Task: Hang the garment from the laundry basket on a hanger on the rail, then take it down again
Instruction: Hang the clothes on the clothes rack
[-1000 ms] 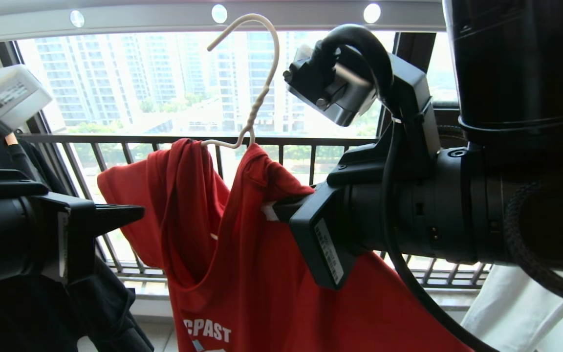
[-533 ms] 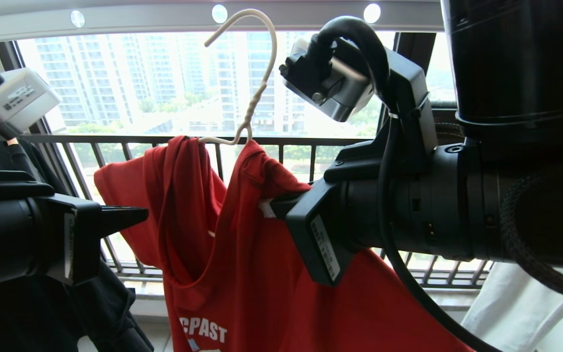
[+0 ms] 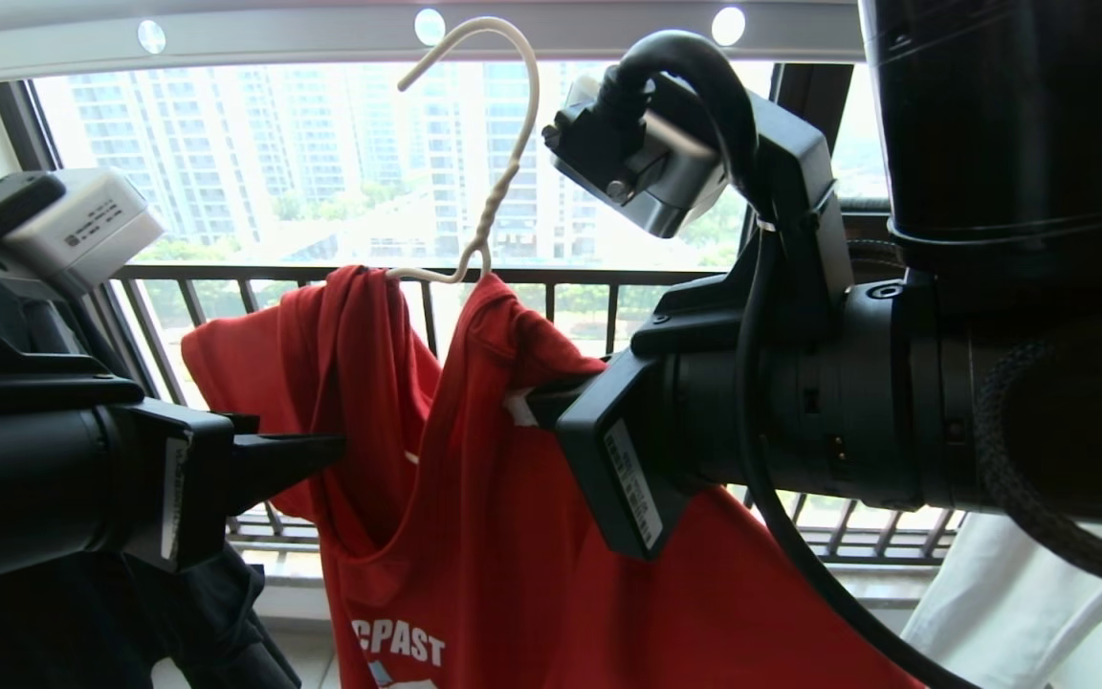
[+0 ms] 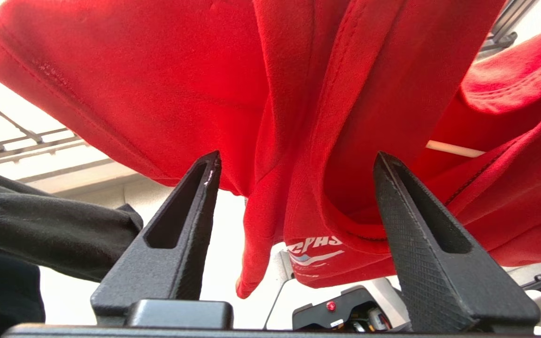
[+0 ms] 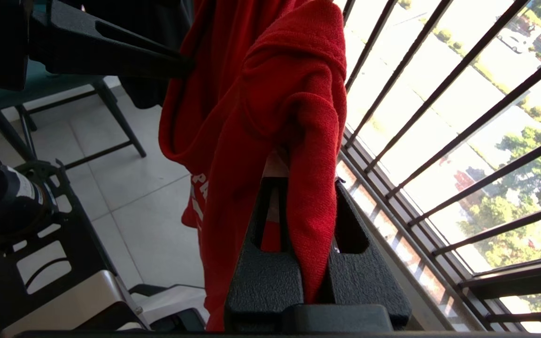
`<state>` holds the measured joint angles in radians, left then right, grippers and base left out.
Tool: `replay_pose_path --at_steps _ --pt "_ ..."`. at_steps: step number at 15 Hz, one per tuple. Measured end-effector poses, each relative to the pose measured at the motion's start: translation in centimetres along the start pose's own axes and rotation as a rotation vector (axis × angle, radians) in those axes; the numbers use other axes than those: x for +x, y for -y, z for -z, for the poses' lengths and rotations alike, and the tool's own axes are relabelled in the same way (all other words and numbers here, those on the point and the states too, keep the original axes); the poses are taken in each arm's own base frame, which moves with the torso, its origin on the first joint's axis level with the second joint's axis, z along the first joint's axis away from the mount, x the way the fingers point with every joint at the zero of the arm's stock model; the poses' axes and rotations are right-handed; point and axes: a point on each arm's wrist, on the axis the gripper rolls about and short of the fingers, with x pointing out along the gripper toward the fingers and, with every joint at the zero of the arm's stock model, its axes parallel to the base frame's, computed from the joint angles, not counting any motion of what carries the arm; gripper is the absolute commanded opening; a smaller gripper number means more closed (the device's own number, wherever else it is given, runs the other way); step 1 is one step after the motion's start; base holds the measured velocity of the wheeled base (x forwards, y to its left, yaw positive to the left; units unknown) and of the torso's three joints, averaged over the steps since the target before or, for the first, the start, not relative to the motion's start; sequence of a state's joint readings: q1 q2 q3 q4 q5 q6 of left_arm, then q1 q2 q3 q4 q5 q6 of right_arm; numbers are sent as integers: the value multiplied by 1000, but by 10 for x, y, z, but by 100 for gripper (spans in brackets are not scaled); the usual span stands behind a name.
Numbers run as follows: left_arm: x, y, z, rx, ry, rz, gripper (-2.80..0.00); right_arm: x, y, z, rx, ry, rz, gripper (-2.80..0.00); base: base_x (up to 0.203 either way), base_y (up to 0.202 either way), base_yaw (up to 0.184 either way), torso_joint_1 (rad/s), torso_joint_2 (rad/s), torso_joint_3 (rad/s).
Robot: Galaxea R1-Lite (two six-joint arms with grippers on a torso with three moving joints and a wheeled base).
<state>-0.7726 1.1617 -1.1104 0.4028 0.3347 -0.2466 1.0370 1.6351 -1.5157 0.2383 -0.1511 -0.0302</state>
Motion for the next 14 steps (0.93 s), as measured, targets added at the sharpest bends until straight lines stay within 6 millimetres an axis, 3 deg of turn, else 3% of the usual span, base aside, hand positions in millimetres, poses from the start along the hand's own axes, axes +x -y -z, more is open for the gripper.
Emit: replay_pose_path --at_steps 4,5,14 --pt "7 0 5 29 -17 -61 0 -1 0 0 1 2 1 -280 0 0 0 0 0 0" --pt "8 0 5 33 -21 -62 -280 -1 1 -1 1 3 1 -280 0 0 0 0 0 0" --pt "7 -1 6 38 -18 -62 -280 -2 1 -1 2 6 12 -280 0 0 0 0 0 0"
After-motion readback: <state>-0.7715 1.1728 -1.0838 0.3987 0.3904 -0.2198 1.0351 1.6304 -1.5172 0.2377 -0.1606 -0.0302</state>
